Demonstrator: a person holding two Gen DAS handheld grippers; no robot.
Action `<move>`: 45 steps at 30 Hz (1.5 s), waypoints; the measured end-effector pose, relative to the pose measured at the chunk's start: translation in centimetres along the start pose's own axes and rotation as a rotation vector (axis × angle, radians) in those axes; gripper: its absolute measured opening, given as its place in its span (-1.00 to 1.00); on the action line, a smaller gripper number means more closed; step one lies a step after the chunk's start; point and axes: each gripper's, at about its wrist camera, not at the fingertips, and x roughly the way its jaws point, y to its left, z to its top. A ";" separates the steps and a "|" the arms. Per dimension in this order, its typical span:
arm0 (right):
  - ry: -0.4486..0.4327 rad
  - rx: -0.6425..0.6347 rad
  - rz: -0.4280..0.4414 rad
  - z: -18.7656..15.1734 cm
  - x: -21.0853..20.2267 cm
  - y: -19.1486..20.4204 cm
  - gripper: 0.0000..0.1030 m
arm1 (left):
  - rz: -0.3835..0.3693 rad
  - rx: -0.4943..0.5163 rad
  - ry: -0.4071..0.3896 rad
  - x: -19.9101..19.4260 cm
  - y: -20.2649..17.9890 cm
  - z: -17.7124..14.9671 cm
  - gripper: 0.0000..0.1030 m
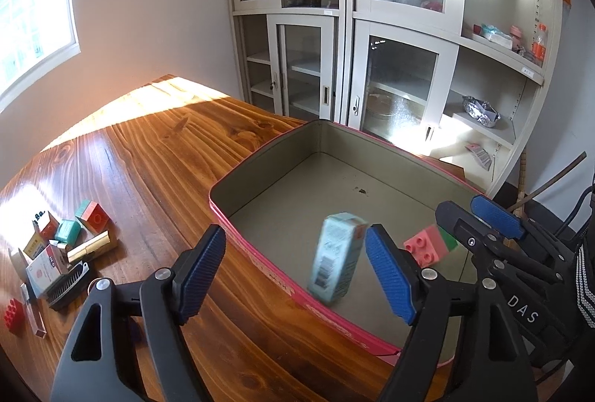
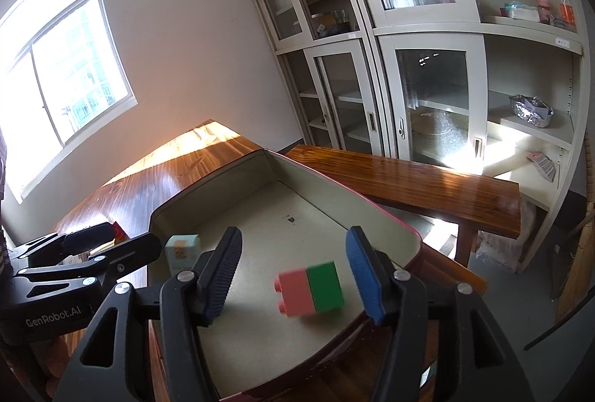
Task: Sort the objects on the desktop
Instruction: 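Withdraw both open tools from the tin back over the table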
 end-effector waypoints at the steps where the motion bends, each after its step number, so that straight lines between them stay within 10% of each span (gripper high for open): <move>1: -0.003 -0.001 -0.001 0.0 -0.1 0.1 0.25 | 0.001 -0.007 -0.002 -0.1 0.2 0.0 0.57; 45: 0.038 -0.198 0.154 -2.4 0.1 12.8 0.56 | 0.269 -0.308 -0.033 -6.7 16.1 -6.5 0.58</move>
